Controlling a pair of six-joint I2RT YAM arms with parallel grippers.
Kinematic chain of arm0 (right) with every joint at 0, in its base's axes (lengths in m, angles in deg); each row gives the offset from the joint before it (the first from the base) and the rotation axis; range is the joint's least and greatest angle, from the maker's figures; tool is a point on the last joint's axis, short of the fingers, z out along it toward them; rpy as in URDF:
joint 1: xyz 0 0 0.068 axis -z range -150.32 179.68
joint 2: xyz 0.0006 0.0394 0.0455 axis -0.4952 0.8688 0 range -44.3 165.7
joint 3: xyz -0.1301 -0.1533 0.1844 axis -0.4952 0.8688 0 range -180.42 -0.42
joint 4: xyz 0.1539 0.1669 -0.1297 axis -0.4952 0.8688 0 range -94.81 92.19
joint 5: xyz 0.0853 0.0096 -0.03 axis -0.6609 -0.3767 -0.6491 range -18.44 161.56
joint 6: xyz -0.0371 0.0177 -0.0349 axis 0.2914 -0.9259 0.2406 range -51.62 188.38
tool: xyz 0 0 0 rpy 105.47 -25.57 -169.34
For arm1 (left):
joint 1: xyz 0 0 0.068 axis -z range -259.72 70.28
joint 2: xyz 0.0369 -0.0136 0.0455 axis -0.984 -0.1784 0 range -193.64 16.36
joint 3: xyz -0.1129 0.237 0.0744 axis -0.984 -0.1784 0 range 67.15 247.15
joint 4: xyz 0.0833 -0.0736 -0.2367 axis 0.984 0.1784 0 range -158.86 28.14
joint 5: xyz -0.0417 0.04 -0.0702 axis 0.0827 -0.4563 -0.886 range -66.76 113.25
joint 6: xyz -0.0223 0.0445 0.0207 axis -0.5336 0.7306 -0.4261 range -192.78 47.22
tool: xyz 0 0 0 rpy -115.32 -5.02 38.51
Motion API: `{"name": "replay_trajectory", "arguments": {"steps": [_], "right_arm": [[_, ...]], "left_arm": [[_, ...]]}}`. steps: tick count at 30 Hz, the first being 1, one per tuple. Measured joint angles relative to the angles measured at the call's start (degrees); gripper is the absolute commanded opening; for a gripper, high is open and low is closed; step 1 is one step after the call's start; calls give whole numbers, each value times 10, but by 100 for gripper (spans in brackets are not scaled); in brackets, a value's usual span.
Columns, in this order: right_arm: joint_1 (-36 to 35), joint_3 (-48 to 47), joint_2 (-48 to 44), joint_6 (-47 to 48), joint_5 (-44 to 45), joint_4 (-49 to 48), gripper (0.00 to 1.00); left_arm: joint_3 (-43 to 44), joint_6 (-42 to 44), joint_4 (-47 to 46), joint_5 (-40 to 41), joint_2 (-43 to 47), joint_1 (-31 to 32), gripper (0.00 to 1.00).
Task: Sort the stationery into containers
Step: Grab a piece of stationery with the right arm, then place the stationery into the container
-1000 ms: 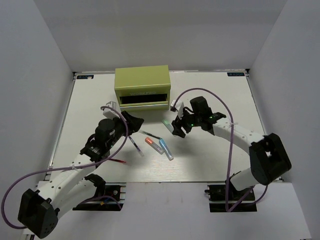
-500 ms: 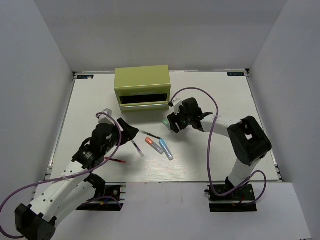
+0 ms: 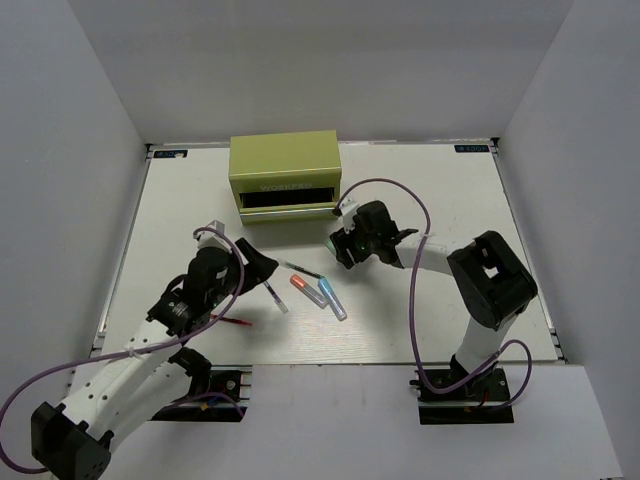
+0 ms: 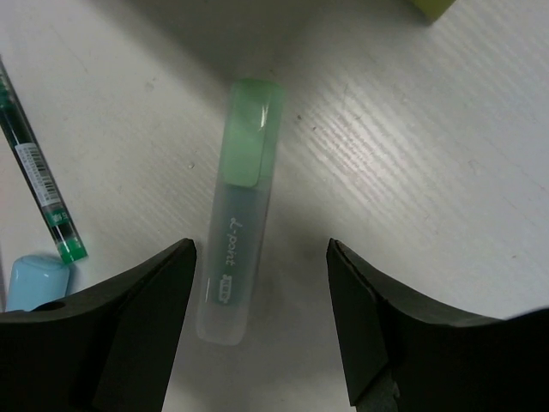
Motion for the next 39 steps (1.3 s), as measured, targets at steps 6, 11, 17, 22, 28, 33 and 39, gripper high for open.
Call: {"name": "replay_trajectory", "arguments": {"steps": [6,11,17,22,28,33,39], "right_arm": [[-18,16,-1,-2,4,2,65],[-32,19,-1,0,25,-2,42],[-35,28,-6,3,29,-9,7],[-35,62,-60,41,-37,34,2],[-35,68,-214,159,-152,127,0],[-38,-3,-248,273,-194,158,0],[-38,-160,-130,362,-161,167,0]], "left_arm": [[-9,-3,-17,-3,-9,0,79],[-14,-14,-29,-11,-34,0,79],[-14,-27,-29,-23,-76,0,79],[-14,-29,-33,-29,-78,0,79],[-14,-56,-45,-42,-86,0,79],[-12,-95,-60,-65,-140,0,79],[17,-135,-59,-83,-209,2,79]]}}
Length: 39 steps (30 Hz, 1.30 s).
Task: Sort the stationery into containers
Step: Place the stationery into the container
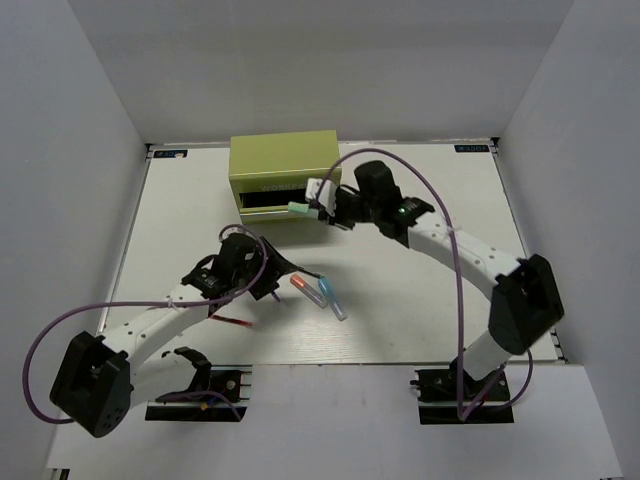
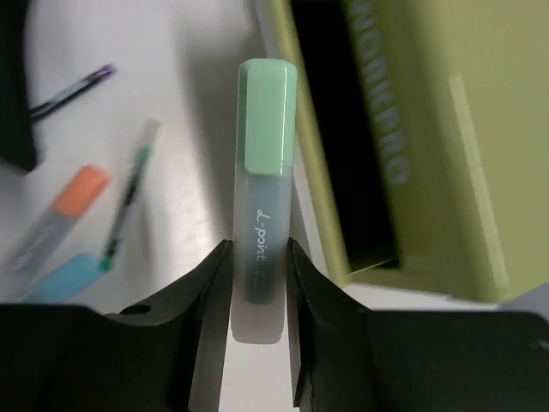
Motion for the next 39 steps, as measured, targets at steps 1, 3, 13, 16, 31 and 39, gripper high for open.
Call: {"name": "replay_trajectory", "arguments": {"steps": [1,3,13,16,31,39], "right_arm": [[0,-24,21,8,9,-3,0],[1,-75,64,31,25,-3,0],[1,-216,188,120,54,2,5],[1,-220,200,132,55,8,14],[2,-231,226,116,62,30,50],[16,-176,127,41,55,27,50]], "left_arm": [[6,-4,2,-1,-7,1,79],[16,-14,4,-2,-17,2,79],[29,-61,31,-2,-56,3,79],[33,-72,35,-3,-67,3,79],[99,-124,40,-20,-185,38,79],[171,-145,125,-5,-238,63,79]]}}
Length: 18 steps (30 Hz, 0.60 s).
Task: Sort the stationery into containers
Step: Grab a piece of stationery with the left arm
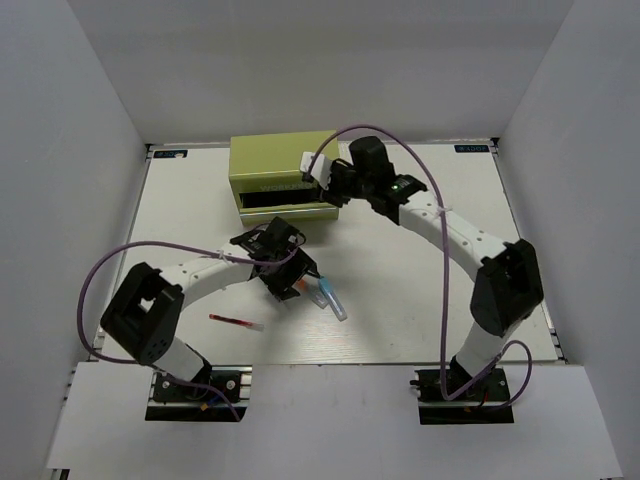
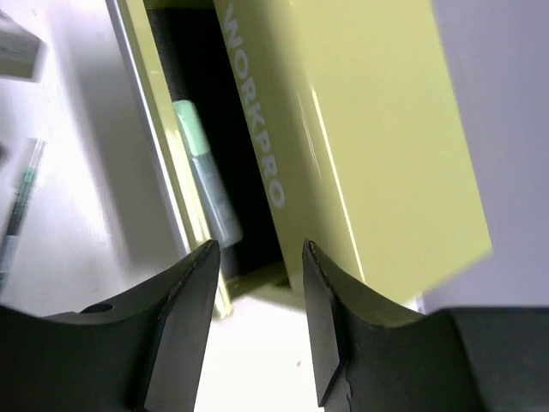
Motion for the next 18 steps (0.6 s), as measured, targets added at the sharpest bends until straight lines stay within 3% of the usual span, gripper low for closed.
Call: {"name": "replay_trajectory", "arguments": {"steps": [8,18], "right_arm": [[35,115,-115,-75,-4,-22,50],[73,201,-174,-122,-10,-22,50]], "left_arm": [[85,-6,87,21,-104,25,62],[148,-6,136,43,-176,45,62]]}}
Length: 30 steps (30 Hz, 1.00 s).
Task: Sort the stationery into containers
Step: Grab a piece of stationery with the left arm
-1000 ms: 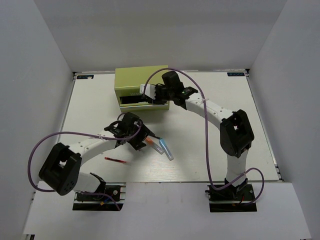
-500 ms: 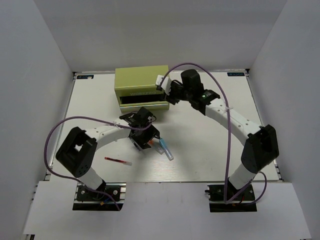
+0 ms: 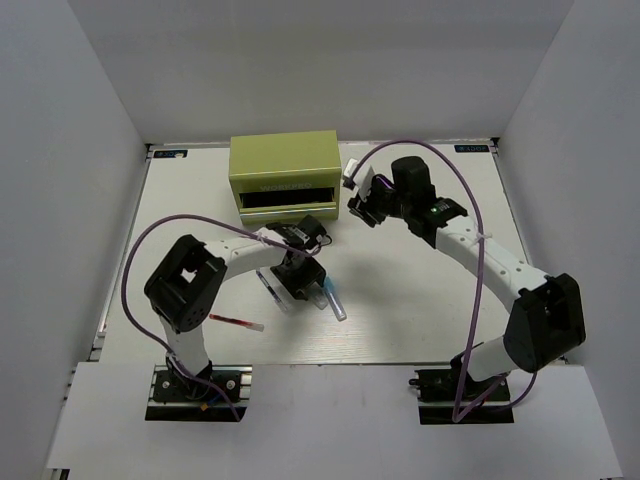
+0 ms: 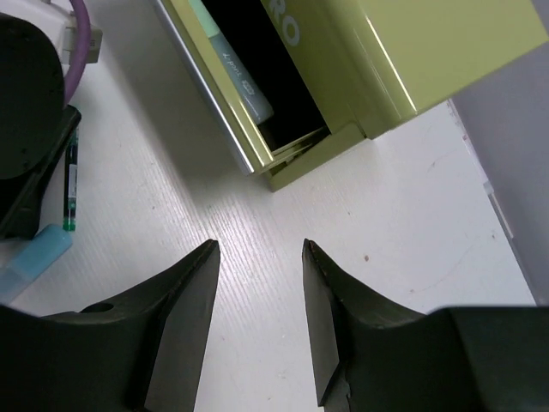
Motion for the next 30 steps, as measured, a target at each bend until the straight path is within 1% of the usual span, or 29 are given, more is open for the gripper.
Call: {"name": "replay_trajectory", "arguments": {"steps": [1,2,4,6,8,12,13,15,16,18,19,20,21,22,24,27,30], "right_arm": [[3,4,-5,-3,-3,-1,50],[6,7,-9,-7,-4,0,50],[11,10,-15,-13,-8,0,50],[15,15,-21,-18,-14,-2,50],[19,21,-27,-24,-19,-2,50],[23,41,-37,-30,-28,-4,50],[24,46,-39,-32,-30,-4,50],[25,57,-44,-36,-34,-3,50],[26,63,-47,-39,-35,-2,50],[27,69,-51,-44,-41,5,54],[28,73,-54,-48,-48,10,56],[29,76,-58,-52,-55,14,60],[29,81,-63,-55,-63,15,65],[30,87,-70,-59,-70,20,68],[31,101,-85,-61,-83,25,68],[31,121,-104,-64,-94,30,68],[33,128,-108,-67,-96,35,60]], "left_arm": [[11,0,9,2,-8,1,62],[23,2,20,3,-17,2,57],[46,5,43,4,-36,3,49],[66,9,67,4,-52,4,47],[71,12,79,3,-56,4,47],[59,15,84,0,-48,5,34],[55,17,83,-1,-44,6,26],[47,22,80,-1,-38,8,19],[42,24,76,0,-33,10,11],[23,33,59,4,-16,14,5],[15,40,54,8,-7,18,3],[8,47,48,14,3,23,1],[3,56,40,20,16,27,1],[-1,66,30,26,31,30,1],[-10,86,0,37,76,35,1],[-48,111,-73,59,180,37,0],[-94,123,-146,90,271,37,0]]}}
